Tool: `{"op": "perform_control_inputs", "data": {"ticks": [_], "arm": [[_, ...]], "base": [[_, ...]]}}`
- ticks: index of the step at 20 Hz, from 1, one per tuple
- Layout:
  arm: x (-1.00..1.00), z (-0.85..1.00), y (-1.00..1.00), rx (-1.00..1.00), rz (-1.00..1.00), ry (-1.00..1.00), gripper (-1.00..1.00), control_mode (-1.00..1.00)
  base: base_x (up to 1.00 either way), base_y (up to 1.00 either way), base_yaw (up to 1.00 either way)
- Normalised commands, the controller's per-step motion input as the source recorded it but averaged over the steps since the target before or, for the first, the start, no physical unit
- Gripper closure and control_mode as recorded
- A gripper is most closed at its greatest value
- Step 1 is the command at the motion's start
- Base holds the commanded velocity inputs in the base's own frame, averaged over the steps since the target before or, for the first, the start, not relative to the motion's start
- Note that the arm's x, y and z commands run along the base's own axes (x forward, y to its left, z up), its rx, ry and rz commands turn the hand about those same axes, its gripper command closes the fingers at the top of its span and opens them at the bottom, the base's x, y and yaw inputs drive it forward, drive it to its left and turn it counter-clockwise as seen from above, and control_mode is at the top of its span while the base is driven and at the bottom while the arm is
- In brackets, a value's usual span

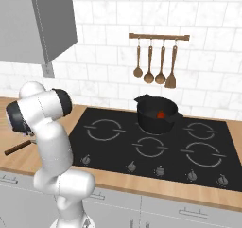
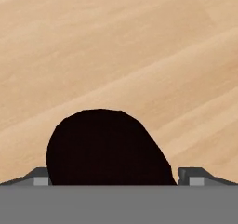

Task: Put the avocado and tomato in the pot. Retrieve the spatula and lightly stir the vegetables in the pot.

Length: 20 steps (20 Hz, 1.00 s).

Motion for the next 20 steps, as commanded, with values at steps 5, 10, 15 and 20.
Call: {"op": "perform_control_inputs", "data": {"ticks": [5, 10, 15, 20], "arm": [[-0.2, 0.11, -0.06, -0.03, -0.02, -0.04, 1.0, -1.0], [-0.63, 0.89, -0.7, 0.04, -0.12, -0.13, 1.0, -1.0], [-0.48, 0.63, -0.99, 0.14, -0.14, -0.04, 1.0, -1.0], [-0.15, 0.46, -1.0, 0.22, -0.17, 0.0, 1.0, -1.0]], "base": [[0.0, 0.0, 0.0], [0.0, 0.0, 0.0], [0.0, 0.0, 0.0], [0.0, 0.0, 0.0]]}}
